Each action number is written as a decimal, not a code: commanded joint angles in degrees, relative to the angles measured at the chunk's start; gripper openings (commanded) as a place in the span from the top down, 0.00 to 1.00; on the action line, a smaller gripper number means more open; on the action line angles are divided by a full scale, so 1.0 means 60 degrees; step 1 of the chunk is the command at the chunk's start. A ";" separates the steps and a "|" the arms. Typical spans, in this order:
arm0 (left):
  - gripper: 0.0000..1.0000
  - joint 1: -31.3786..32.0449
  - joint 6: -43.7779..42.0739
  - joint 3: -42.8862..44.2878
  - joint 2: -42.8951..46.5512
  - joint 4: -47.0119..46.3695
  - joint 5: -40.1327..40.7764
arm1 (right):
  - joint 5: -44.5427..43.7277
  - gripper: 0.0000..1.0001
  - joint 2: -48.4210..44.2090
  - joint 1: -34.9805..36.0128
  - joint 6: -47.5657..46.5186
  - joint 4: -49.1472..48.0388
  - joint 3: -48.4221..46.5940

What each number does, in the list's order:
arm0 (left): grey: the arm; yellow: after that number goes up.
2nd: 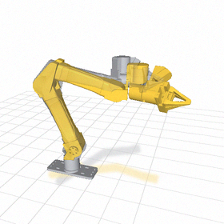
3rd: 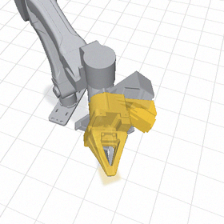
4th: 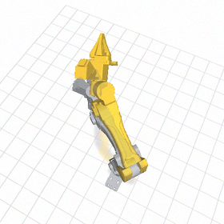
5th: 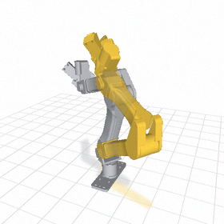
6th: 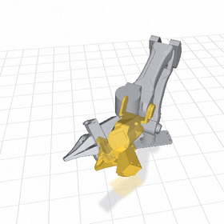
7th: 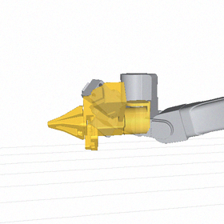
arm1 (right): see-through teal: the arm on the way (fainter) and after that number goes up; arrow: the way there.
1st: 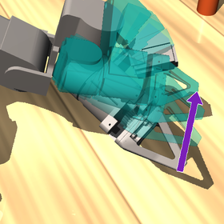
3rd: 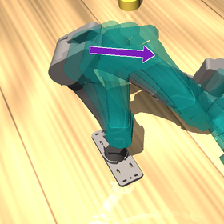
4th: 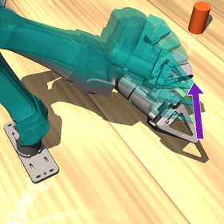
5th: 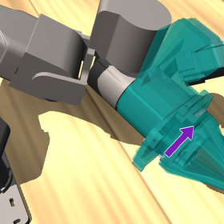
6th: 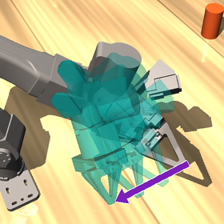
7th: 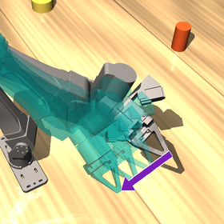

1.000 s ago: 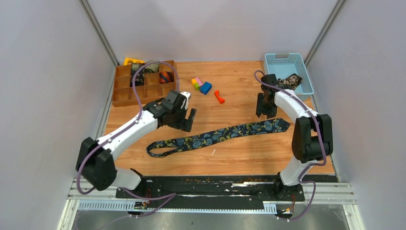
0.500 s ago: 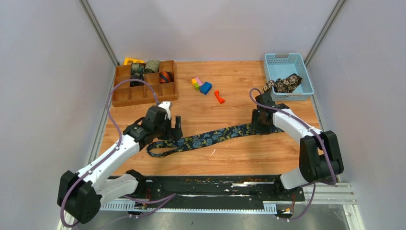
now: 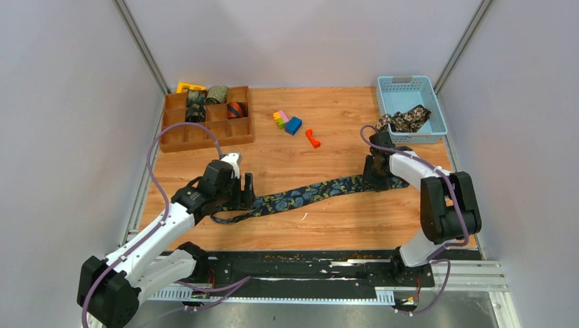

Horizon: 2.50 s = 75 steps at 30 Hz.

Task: Roll the ties
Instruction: Flatten out the tie at the center of the board.

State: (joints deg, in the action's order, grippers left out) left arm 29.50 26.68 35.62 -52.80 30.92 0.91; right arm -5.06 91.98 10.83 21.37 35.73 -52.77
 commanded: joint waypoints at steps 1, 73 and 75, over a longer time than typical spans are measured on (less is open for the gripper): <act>0.17 -0.0010 -0.0095 0.0099 0.0059 -0.0267 -0.0093 | -0.0488 0.57 0.0402 -0.0267 -0.0221 -0.0380 -0.0239; 0.29 0.0541 -0.1995 0.2385 0.1832 0.2018 0.2686 | 0.5339 0.42 0.3067 0.5847 -0.6606 0.0787 -0.5779; 0.28 0.0547 -0.2056 0.2236 0.1999 0.1855 0.2634 | 0.5338 0.42 0.3522 0.5856 -0.6695 0.1070 -0.6081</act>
State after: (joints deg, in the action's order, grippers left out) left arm 32.97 17.34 50.17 -43.05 43.90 15.66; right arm 24.34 109.69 45.50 -15.20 38.65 -84.60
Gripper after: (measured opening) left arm 0.713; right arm 0.585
